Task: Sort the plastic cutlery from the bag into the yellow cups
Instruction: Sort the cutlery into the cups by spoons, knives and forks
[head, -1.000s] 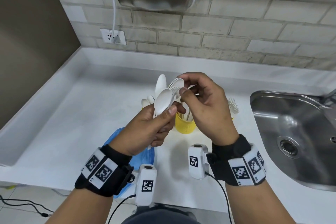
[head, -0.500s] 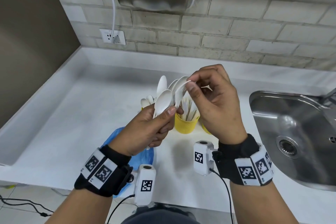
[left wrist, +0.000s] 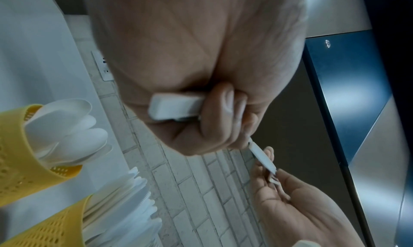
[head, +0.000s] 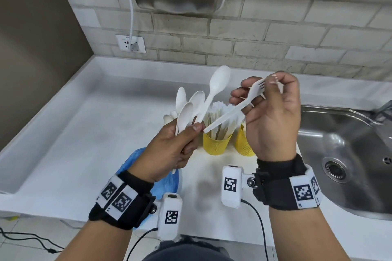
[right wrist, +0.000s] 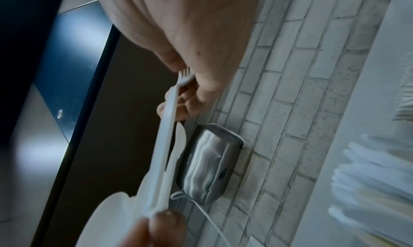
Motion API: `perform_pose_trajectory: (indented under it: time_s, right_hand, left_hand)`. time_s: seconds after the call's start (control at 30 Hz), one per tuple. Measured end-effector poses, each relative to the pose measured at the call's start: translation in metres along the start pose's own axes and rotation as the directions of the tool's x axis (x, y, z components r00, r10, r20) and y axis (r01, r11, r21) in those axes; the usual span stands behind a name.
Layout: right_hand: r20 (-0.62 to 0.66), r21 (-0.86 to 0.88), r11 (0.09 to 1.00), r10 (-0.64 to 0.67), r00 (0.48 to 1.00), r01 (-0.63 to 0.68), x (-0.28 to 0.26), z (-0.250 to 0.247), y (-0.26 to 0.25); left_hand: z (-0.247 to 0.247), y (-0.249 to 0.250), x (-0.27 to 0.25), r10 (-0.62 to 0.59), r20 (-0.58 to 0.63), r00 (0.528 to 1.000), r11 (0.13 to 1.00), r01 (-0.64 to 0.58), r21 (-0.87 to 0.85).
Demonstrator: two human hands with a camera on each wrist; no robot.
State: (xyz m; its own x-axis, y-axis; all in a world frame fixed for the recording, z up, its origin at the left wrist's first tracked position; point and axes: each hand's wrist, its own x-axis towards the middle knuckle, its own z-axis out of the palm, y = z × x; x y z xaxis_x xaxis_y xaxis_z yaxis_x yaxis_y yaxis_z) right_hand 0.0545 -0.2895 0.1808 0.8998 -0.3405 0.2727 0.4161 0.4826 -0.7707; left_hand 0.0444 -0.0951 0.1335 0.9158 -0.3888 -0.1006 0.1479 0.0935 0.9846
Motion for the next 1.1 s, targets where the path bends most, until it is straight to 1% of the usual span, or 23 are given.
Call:
perform_pose_trajectory:
  time_s: [0.07, 0.13, 0.2, 0.27, 0.33, 0.37, 0.43, 0.5, 0.57, 0.63, 0.7, 0.77, 0.8, 0.87, 0.9, 0.97, 1.03, 1.1]
  right_hand:
    - [-0.072, 0.059, 0.997, -0.038, 0.997, 0.042, 0.002, -0.001, -0.006]
    - [-0.123, 0.049, 0.997, -0.055, 0.991, 0.061, 0.005, -0.006, -0.008]
    - [-0.153, -0.019, 0.999, -0.045, 0.987, 0.043, 0.007, -0.011, -0.005]
    - [-0.153, -0.050, 0.999, -0.001, 0.988, -0.007, 0.006, -0.013, 0.002]
    - [-0.128, -0.022, 0.994, 0.100, 0.987, -0.104, 0.002, -0.013, 0.010]
    - [-0.087, -0.020, 0.987, 0.158, 0.984, -0.160, 0.000, -0.011, 0.013]
    - [0.033, -0.095, 0.967, 0.242, 0.970, -0.238, -0.005, -0.008, 0.019]
    - [0.111, -0.204, 0.946, 0.278, 0.954, -0.252, -0.009, -0.005, 0.021]
    - [0.091, -0.293, 0.924, 0.284, 0.954, -0.247, -0.011, -0.002, 0.022]
    - [0.058, -0.316, 0.918, 0.270, 0.961, -0.239, -0.009, 0.000, 0.019]
    - [0.055, -0.290, 0.932, 0.243, 0.968, -0.217, -0.008, -0.001, 0.014]
    - [0.089, -0.293, 0.939, 0.217, 0.972, -0.182, -0.007, -0.006, 0.010]
    - [0.116, -0.332, 0.930, 0.209, 0.971, -0.160, -0.006, -0.009, 0.007]
    - [0.165, -0.495, 0.865, 0.193, 0.967, -0.088, -0.007, -0.014, 0.004]
    - [0.184, -0.583, 0.811, 0.180, 0.966, -0.040, -0.007, -0.015, 0.005]
    - [0.213, -0.703, 0.709, 0.142, 0.967, 0.050, -0.009, -0.013, 0.009]
    - [0.213, -0.758, 0.646, 0.115, 0.970, 0.090, -0.012, -0.009, 0.016]
    - [0.232, -0.772, 0.627, 0.129, 0.964, 0.102, -0.015, -0.005, 0.020]
  left_hand:
    - [-0.002, 0.000, 0.000, 0.017, -0.032, 0.999, 1.000, -0.017, -0.004]
    - [-0.002, 0.000, -0.001, 0.029, -0.052, 0.998, 0.999, -0.030, -0.017]
    - [-0.001, 0.001, -0.001, 0.041, -0.053, 0.998, 0.999, -0.042, -0.026]
    - [0.001, 0.001, -0.002, 0.055, -0.043, 0.998, 0.998, -0.056, -0.025]
    - [0.003, 0.002, -0.003, 0.068, -0.037, 0.997, 0.997, -0.069, -0.025]
    - [0.004, 0.002, -0.003, 0.072, -0.035, 0.997, 0.997, -0.072, -0.022]
    - [0.006, 0.002, -0.004, 0.072, -0.028, 0.997, 0.997, -0.072, 0.001]
    - [0.009, 0.001, -0.005, 0.066, -0.012, 0.998, 0.997, -0.066, 0.041]
    - [0.010, 0.002, -0.006, 0.059, 0.015, 0.998, 0.995, -0.060, 0.077]
    - [0.011, 0.003, -0.008, 0.048, 0.039, 0.998, 0.994, -0.051, 0.094]
    - [0.010, 0.002, -0.008, 0.039, 0.033, 0.999, 0.995, -0.042, 0.095]
    - [0.007, -0.001, -0.007, 0.059, -0.024, 0.998, 0.994, -0.057, 0.097]
    - [0.006, -0.001, -0.006, 0.078, -0.058, 0.995, 0.993, -0.072, 0.096]
    - [0.004, 0.000, -0.006, 0.100, -0.099, 0.990, 0.992, -0.091, 0.083]
    - [0.003, 0.001, -0.006, 0.097, -0.101, 0.990, 0.993, -0.090, 0.073]
    - [0.005, 0.004, -0.006, 0.083, -0.077, 0.994, 0.995, -0.079, 0.052]
    - [0.008, 0.007, -0.008, 0.070, -0.044, 0.997, 0.997, -0.068, 0.046]
    - [0.012, 0.009, -0.010, 0.056, -0.013, 0.998, 0.998, -0.056, 0.034]
